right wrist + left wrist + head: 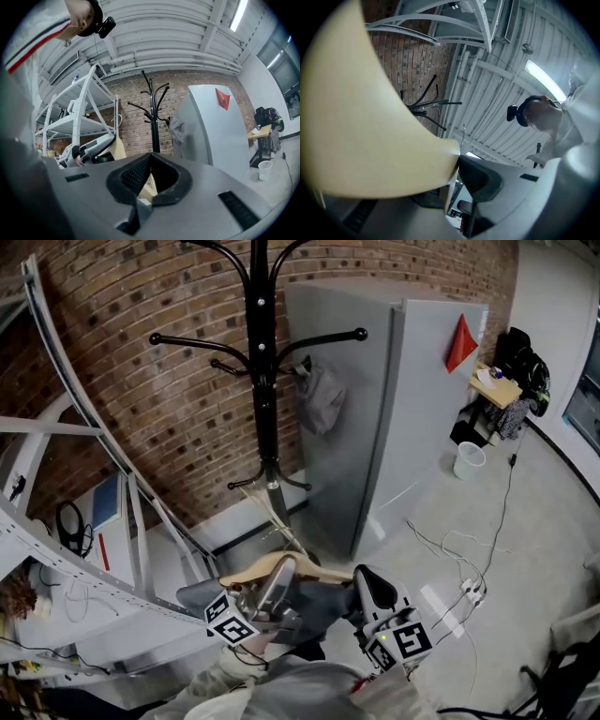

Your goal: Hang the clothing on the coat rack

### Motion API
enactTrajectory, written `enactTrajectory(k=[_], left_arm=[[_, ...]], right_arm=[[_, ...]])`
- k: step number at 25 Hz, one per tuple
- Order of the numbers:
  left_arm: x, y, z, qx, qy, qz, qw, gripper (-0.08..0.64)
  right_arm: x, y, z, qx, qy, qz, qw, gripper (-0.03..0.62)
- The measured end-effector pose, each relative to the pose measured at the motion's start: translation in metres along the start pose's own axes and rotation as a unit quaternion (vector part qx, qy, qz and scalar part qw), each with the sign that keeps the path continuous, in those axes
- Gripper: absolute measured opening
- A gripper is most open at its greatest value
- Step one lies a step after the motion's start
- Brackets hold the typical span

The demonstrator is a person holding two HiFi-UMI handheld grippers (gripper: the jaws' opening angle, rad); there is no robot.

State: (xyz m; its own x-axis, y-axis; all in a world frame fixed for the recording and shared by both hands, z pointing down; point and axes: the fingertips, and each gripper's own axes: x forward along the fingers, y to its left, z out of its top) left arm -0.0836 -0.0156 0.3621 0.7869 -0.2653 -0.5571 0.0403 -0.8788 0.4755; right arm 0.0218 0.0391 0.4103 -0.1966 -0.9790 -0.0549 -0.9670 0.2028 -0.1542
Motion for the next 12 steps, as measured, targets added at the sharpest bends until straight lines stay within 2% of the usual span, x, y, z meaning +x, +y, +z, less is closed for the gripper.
enactTrajectory(k=[12], left_arm=[[0.028,0.06,0.022,-0.004,-0.004,-0.006,1.0,0.1]], right_arm=[[0.066,-0.025,-0.006,0.001,0.007,-0.003,1.0,0.025]])
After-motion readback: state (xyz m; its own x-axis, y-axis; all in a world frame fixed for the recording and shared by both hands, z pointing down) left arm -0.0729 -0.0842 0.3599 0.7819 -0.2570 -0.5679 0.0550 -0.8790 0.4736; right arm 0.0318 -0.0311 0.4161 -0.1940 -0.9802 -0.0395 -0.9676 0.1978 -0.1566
